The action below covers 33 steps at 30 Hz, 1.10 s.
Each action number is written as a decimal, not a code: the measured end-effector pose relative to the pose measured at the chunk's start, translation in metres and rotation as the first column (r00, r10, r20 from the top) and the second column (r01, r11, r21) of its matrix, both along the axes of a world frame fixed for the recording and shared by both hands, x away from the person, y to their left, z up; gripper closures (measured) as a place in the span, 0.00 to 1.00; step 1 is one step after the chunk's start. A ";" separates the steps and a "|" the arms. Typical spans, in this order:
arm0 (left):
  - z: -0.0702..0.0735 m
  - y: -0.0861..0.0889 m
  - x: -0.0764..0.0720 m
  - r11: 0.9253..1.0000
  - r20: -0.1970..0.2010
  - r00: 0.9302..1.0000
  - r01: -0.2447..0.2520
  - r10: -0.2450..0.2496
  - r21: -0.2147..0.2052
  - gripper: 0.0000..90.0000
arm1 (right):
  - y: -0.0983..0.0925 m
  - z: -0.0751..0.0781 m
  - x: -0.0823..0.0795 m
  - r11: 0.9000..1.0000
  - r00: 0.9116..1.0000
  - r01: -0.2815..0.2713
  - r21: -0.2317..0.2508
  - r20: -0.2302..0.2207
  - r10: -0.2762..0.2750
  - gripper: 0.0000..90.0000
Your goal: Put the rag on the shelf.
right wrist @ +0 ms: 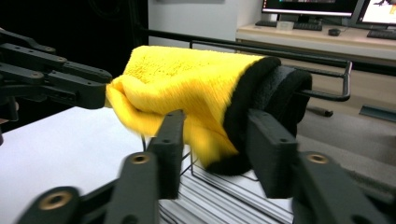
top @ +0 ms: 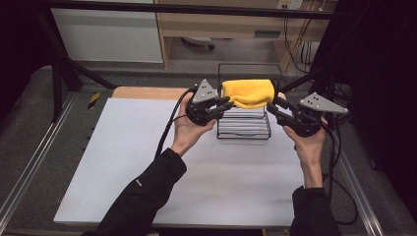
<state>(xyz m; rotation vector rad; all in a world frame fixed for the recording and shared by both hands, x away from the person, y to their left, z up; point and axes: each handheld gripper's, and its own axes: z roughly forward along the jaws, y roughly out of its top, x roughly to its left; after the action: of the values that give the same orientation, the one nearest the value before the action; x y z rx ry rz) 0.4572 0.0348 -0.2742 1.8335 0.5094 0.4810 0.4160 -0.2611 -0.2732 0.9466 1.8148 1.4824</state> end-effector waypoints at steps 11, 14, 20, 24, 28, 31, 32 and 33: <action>-0.011 -0.007 0.001 1.000 -0.044 0.999 -0.010 0.011 0.015 0.77 | 0.000 0.000 0.011 0.999 0.997 0.052 0.010 -0.064 -0.052 0.74; -0.013 -0.009 0.004 1.000 -0.056 0.998 -0.020 0.021 0.017 0.79 | 0.002 -0.005 0.015 0.998 0.995 0.057 0.004 -0.086 -0.056 0.91; -0.021 -0.015 0.006 0.999 -0.087 0.996 -0.030 0.034 0.039 1.00 | 0.003 -0.016 0.013 0.998 0.991 0.060 -0.009 -0.120 -0.061 0.95; -0.026 -0.018 0.009 0.998 -0.093 0.995 -0.040 0.044 0.041 1.00 | -0.001 -0.024 0.013 0.997 0.988 0.079 -0.009 -0.133 -0.079 0.96; -0.028 -0.021 0.010 0.998 -0.083 0.995 -0.049 0.053 0.042 1.00 | 0.001 -0.029 0.016 0.991 0.984 0.124 -0.055 -0.121 -0.129 0.96; -0.029 -0.020 0.010 0.998 -0.086 0.995 -0.052 0.055 0.042 1.00 | 0.003 -0.033 0.021 0.988 0.981 0.137 -0.072 -0.130 -0.146 0.96; -0.029 -0.019 0.010 0.998 -0.086 0.995 -0.052 0.056 0.046 0.99 | 0.004 -0.034 0.022 0.989 0.981 0.134 -0.067 -0.131 -0.142 0.95; -0.029 -0.018 0.010 0.998 -0.087 0.995 -0.050 0.054 0.050 0.99 | 0.005 -0.034 0.022 0.990 0.982 0.127 -0.063 -0.134 -0.134 0.95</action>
<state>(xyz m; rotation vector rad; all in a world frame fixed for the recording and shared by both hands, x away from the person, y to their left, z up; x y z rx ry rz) 0.4672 0.0168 -0.3036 1.8968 0.6119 0.4525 0.4384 -0.2564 -0.3076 1.1429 1.8418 1.3090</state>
